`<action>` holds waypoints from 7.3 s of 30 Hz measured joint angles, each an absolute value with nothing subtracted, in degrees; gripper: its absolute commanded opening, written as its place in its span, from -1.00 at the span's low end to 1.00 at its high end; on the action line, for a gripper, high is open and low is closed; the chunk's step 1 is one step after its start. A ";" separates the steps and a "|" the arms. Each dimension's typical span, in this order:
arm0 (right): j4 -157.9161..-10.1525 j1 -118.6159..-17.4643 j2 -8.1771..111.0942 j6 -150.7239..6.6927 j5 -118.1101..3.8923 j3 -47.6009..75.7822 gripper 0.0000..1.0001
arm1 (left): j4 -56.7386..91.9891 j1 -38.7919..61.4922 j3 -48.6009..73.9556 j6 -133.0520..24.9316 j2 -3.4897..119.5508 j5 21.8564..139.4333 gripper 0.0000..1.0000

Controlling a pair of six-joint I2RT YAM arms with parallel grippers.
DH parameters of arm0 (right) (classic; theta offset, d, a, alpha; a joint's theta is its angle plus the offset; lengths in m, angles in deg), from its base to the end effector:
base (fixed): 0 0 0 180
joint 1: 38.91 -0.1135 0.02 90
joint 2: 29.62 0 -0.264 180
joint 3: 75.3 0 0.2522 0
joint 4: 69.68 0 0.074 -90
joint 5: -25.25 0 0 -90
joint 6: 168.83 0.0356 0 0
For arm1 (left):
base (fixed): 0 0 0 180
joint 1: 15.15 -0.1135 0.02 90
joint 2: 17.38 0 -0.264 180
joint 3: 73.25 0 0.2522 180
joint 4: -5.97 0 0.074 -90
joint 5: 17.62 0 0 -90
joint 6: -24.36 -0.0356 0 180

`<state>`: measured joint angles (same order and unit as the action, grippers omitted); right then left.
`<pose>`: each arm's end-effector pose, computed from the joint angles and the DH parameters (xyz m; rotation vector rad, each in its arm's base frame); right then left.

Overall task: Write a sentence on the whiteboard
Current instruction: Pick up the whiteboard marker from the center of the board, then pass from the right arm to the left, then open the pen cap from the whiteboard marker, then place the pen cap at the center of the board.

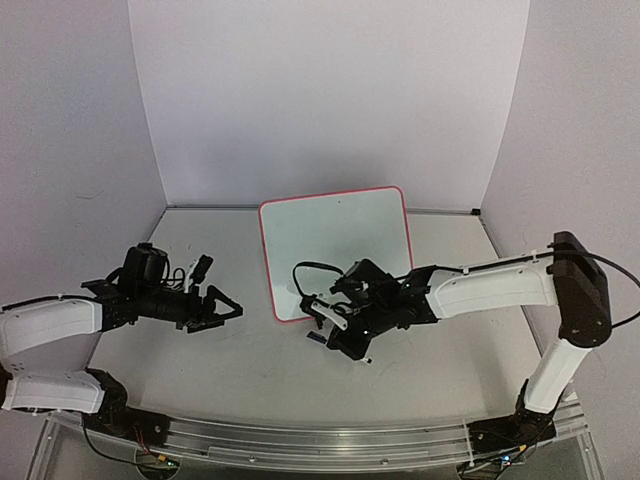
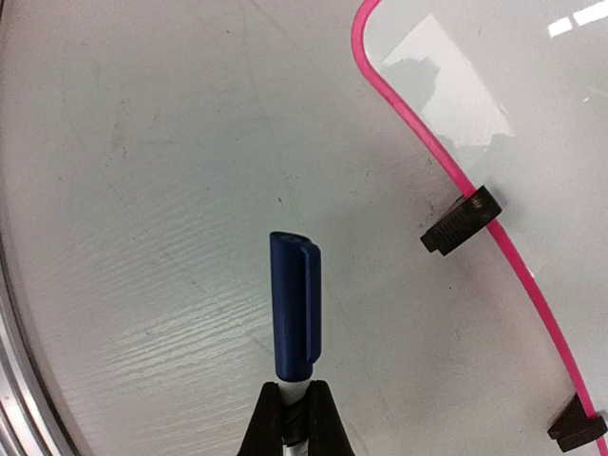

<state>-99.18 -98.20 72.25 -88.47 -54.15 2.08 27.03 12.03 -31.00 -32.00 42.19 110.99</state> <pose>0.1822 0.3196 0.1791 -1.5291 2.0899 0.5711 0.1739 -0.1143 0.2028 0.2674 2.3891 -1.2963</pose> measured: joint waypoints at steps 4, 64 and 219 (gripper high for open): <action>-99.11 -98.20 67.74 -86.83 -50.81 2.59 -1.00 | 25.66 18.12 -28.32 -31.12 45.90 110.88 0.83; -60.49 -88.83 53.07 -48.41 -30.61 -13.68 0.80 | -38.64 33.93 -34.25 -8.58 58.81 100.73 -1.00; -76.20 -88.07 57.21 -55.47 -43.71 0.50 -1.00 | 41.12 5.60 7.78 -43.05 68.98 112.72 0.70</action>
